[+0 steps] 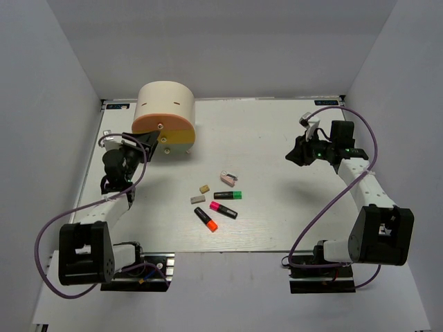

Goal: Sort the stationery into containers
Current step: Open the drawer in the storage box.

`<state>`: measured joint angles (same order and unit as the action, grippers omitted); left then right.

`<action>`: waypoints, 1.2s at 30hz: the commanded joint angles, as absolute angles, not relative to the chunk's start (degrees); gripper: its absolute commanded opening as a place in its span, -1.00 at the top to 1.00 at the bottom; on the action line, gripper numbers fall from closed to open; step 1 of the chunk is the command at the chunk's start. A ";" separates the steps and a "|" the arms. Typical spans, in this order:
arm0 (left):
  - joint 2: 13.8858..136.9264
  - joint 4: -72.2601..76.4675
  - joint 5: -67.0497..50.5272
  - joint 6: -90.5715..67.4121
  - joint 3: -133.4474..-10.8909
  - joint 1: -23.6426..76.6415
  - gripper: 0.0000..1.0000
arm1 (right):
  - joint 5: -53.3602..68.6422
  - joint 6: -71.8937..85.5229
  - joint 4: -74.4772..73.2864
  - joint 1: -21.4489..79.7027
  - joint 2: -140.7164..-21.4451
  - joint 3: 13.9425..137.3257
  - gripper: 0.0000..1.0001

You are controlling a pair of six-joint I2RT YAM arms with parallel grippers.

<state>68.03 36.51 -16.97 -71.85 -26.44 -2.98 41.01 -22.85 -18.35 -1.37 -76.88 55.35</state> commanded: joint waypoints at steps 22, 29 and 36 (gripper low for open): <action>82.61 44.12 -20.30 -72.07 -38.14 -3.16 0.03 | 41.57 -22.94 -15.03 -1.32 -77.78 55.46 0.39; 83.85 44.65 -19.78 -72.07 -39.38 -2.64 0.08 | 41.40 -23.20 -15.20 -1.32 -77.96 55.63 0.39; 84.37 44.65 -20.30 -72.07 -38.85 -2.64 0.62 | 41.57 -23.55 -15.29 -1.32 -77.87 55.37 0.39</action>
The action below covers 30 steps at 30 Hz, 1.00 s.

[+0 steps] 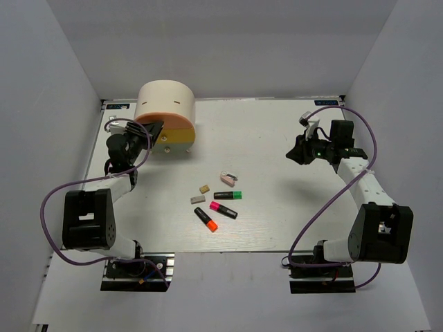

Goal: Sort the stationery into containers
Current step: Open the drawer in the storage box, then pick up the stapler from the center of the board.

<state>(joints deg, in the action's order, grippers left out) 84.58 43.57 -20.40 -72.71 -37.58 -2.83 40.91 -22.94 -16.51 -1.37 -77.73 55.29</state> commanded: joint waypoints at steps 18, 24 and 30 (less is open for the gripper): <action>65.57 33.14 -24.35 -66.97 -23.91 -3.25 0.43 | 47.90 -27.07 -18.46 -0.26 -78.31 56.69 -0.40; 64.43 29.54 -23.82 -65.13 -25.05 -3.25 -0.52 | 46.32 -28.74 -21.71 3.25 -80.33 59.49 -0.50; 61.18 22.16 -23.82 -61.79 -26.89 -3.25 -0.61 | 43.78 -28.56 -21.97 8.08 -83.41 62.05 -0.50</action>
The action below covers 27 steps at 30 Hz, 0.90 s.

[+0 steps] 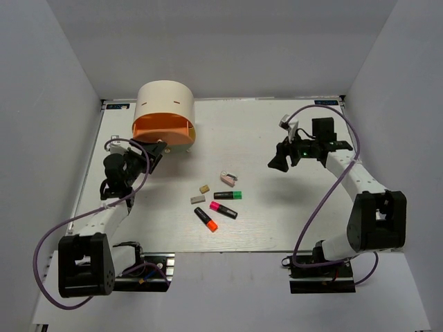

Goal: Sort the stationery into containers
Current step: Pick up the stapler from the center of the board.

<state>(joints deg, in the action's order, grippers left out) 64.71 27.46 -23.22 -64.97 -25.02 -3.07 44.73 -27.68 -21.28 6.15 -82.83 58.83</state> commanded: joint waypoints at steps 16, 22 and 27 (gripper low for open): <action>37.45 -29.07 -18.81 -43.68 -30.15 -2.72 0.08 | 21.54 -19.61 -20.83 30.76 -103.52 74.86 -0.45; 32.79 -34.80 -18.28 -46.76 -26.37 -2.72 -0.28 | 15.65 -17.76 -19.51 35.59 -108.01 78.04 -0.53; 30.94 -36.04 -18.28 -48.08 -24.96 -2.72 -0.37 | 12.92 -16.53 -18.90 37.88 -110.48 78.75 -0.59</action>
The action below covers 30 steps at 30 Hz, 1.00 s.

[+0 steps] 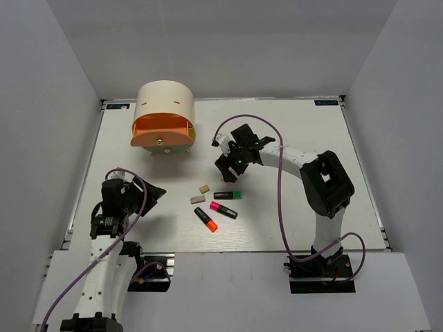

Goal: Sort the stationery into containers
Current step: Pick up the stapler from the center of the board.

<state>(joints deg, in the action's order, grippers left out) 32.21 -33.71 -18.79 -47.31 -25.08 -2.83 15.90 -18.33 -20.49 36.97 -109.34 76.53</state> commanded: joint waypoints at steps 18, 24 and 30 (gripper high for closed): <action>28.13 -37.18 -18.81 -49.65 -23.82 -2.72 -0.37 | 8.61 -18.28 -19.24 41.84 -109.60 77.70 0.36; 28.12 -36.66 -19.34 -49.66 -23.82 -2.72 -0.37 | 11.42 -20.21 -21.27 41.84 -104.15 79.19 0.39; 28.12 -34.80 -21.09 -49.66 -22.15 -2.72 -0.37 | 15.72 -23.73 -19.25 41.92 -96.25 86.48 0.39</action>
